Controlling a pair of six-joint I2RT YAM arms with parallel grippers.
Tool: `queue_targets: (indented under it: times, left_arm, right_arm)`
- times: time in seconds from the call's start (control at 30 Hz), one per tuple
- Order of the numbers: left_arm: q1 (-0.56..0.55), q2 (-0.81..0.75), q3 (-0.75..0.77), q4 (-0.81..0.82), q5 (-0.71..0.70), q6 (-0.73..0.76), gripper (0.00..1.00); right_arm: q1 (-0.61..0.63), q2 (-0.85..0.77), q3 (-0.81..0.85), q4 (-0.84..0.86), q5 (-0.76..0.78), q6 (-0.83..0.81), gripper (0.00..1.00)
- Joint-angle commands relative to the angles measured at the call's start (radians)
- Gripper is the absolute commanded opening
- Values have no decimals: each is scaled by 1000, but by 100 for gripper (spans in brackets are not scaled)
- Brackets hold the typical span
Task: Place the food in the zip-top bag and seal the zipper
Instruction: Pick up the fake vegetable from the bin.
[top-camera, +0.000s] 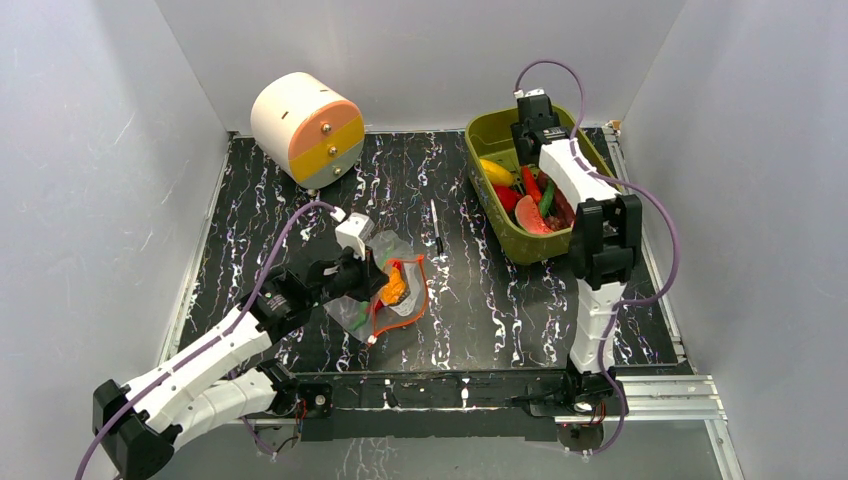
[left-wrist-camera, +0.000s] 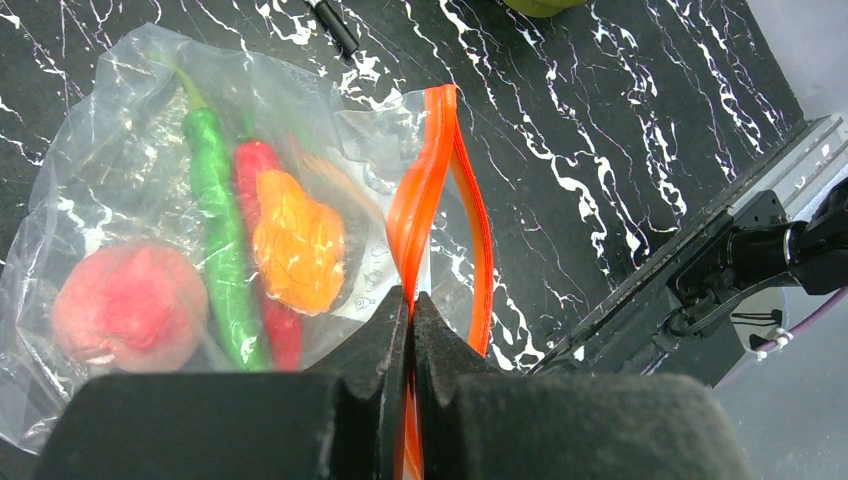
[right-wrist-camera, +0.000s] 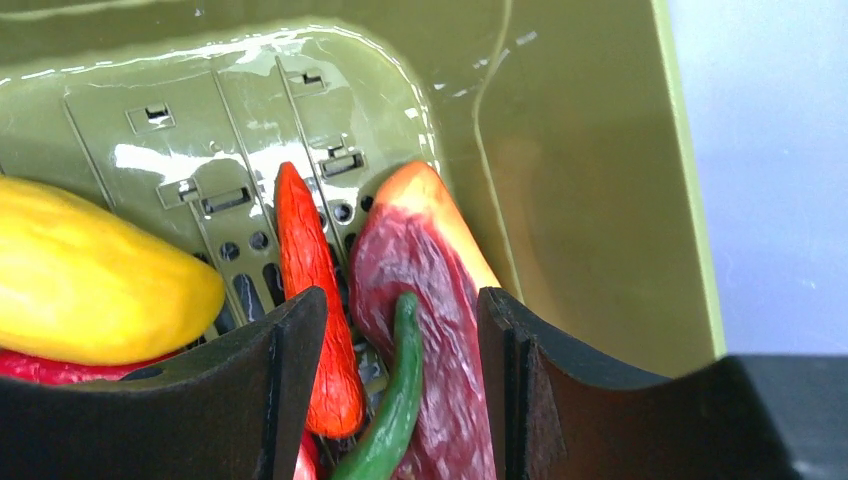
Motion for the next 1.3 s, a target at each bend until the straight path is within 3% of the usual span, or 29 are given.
queue_targets:
  times: [0.0, 0.27, 0.53, 0.83, 1.0, 1.27]
  left_arm:
    - [-3, 14, 5, 27, 13, 17, 0]
    - [-3, 16, 14, 7, -4, 27, 0]
    - [-3, 12, 10, 10, -10, 26, 0]
    - [-3, 14, 0, 28, -7, 18, 0]
    - [-3, 19, 7, 26, -6, 22, 0]
    - [-3, -13, 8, 4, -13, 14, 0]
  right_arm:
    - [-8, 65, 113, 28, 24, -33, 55]
    - [-9, 198, 198, -9, 60, 38, 59]
    - [-16, 297, 247, -31, 246, 175, 61]
    - [-25, 325, 211, -17, 235, 195, 61]
    - [-25, 305, 328, -172, 196, 254, 61]
    - [-24, 247, 341, -418, 138, 445, 62]
